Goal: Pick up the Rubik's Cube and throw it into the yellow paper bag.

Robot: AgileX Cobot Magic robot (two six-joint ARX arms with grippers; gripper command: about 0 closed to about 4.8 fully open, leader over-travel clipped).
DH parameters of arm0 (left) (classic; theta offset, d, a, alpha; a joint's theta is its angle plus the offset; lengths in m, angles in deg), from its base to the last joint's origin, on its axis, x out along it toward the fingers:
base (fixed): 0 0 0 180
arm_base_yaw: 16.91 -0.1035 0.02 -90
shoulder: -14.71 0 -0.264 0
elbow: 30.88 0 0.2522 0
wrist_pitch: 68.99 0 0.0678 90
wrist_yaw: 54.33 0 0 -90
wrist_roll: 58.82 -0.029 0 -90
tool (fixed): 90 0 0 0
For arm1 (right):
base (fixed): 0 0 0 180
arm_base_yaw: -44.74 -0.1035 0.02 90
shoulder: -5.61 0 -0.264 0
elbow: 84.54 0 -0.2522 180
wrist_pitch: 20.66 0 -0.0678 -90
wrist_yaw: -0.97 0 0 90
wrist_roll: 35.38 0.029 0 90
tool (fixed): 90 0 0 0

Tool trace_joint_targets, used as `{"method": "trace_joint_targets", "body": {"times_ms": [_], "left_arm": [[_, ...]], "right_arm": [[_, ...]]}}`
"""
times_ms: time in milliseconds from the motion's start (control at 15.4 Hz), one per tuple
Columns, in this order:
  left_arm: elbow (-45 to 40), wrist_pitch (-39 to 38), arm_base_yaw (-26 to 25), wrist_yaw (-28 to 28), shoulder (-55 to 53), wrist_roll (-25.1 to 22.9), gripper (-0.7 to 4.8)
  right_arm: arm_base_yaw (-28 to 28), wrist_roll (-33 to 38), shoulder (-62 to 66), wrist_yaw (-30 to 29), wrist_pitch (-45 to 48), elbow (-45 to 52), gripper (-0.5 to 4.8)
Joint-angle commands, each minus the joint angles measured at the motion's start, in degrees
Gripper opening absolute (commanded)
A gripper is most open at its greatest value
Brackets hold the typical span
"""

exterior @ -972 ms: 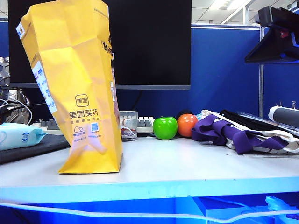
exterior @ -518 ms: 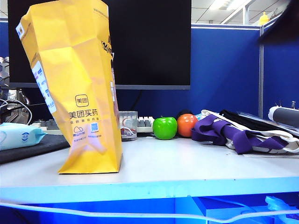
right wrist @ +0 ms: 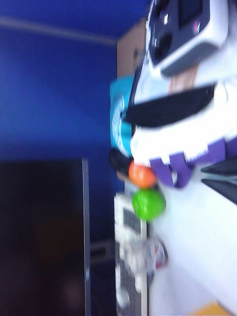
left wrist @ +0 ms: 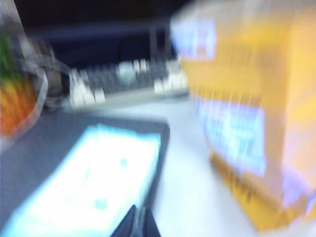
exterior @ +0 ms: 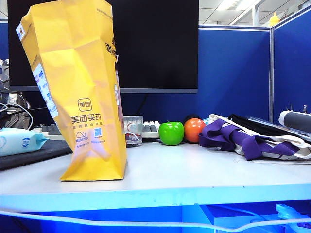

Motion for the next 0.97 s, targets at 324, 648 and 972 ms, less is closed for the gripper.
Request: {"method": "trace_joint_targets", "body": {"times_ms": [324,648,972], "left_arm": [[-3.8,0.3,1.8,-0.2,1.6,-0.1,0.26],[-8.6,8.5,5.4,-0.1,1.6,0.0,0.26],[-13.2,10.4,5.4,-0.2,1.6,-0.1,0.26]], "right_arm": [[2.0,0.2,-10.7,-0.2,-0.1,11.5,-0.05],[2.2,0.2,-12.8,-0.2,-11.5,15.3,-0.05],[2.3,0.2,-12.8,-0.1,-12.5,15.3,-0.05]]}}
